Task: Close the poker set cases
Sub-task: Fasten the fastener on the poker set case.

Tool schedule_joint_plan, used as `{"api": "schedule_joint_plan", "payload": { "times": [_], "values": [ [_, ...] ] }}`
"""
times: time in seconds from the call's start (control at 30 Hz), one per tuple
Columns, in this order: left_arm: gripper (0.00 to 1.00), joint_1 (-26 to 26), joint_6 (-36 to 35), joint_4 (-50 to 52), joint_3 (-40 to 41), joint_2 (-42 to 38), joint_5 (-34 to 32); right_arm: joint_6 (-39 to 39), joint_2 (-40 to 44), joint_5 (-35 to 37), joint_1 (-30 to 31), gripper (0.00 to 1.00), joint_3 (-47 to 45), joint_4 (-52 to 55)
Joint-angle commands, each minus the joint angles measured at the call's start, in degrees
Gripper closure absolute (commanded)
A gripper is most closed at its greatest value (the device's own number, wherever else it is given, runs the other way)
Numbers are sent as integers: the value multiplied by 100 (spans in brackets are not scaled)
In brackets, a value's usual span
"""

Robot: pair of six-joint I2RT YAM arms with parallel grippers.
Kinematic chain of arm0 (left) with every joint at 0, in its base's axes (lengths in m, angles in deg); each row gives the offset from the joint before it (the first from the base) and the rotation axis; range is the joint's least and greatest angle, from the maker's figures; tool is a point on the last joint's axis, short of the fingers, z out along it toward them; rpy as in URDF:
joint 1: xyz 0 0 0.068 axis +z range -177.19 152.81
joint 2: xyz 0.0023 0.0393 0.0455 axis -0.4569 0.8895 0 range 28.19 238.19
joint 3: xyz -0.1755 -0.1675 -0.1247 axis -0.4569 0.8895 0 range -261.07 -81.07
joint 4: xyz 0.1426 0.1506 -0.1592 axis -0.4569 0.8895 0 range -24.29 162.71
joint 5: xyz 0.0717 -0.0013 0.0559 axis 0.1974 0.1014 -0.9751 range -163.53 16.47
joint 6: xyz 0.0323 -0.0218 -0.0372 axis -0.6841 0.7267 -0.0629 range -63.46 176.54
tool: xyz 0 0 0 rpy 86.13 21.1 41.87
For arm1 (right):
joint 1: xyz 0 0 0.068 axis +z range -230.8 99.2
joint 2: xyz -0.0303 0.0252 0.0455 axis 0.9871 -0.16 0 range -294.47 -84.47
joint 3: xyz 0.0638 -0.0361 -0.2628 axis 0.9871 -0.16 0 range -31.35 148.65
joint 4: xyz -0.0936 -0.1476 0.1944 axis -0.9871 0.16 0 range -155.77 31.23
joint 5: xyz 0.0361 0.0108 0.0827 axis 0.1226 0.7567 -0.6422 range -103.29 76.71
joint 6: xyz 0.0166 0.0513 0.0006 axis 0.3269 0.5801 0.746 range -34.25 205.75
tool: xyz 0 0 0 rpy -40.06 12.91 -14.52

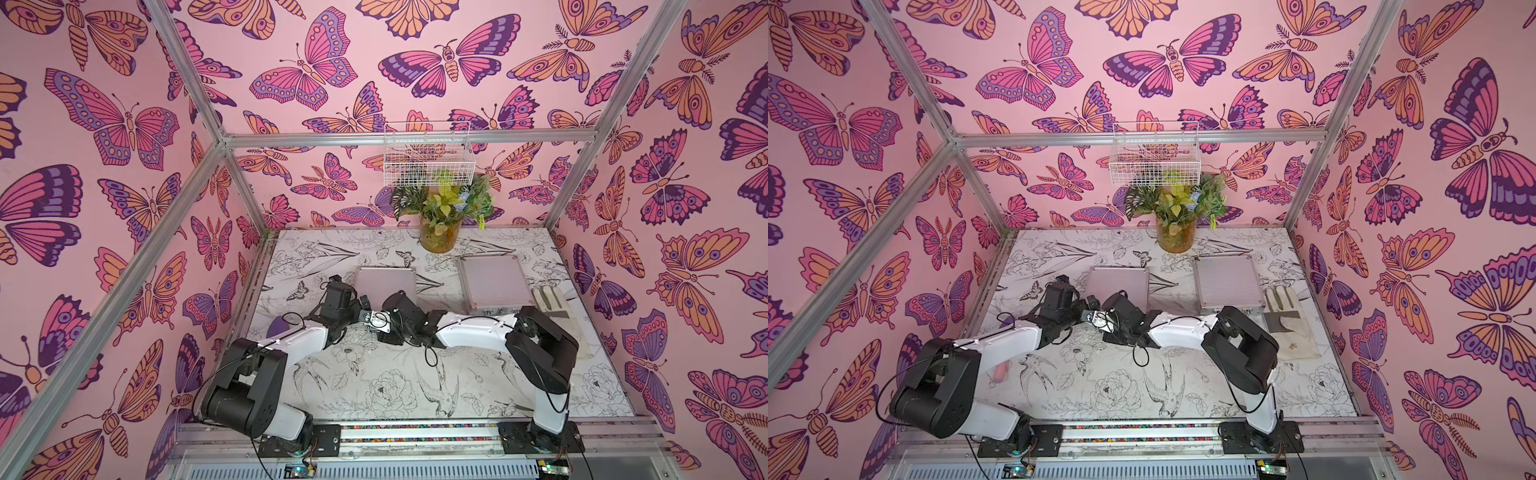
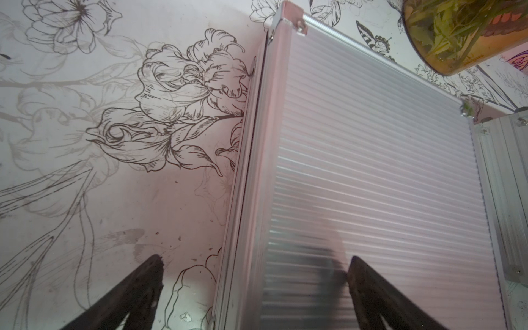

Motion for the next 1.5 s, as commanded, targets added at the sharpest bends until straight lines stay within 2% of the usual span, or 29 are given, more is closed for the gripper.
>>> {"api": "schedule_joint_plan", "payload": {
  "times": [0.0,0.23,0.53,1.0,1.47],
  "values": [
    [0,50,-204,955,313,262,-51,67,-543,-20,124,33,-178,1136],
    [1,76,-204,903,377,250,-24,114,-664,299,142,33,-253,1022],
    [1,112,-196,869,427,190,2,-111,-722,1159,96,34,-635,751],
    [0,117,-195,870,445,143,24,-407,-973,1384,-131,35,-562,659],
    [1,121,-218,849,458,129,64,-451,-796,591,-469,41,-214,1477]
  ]
}}
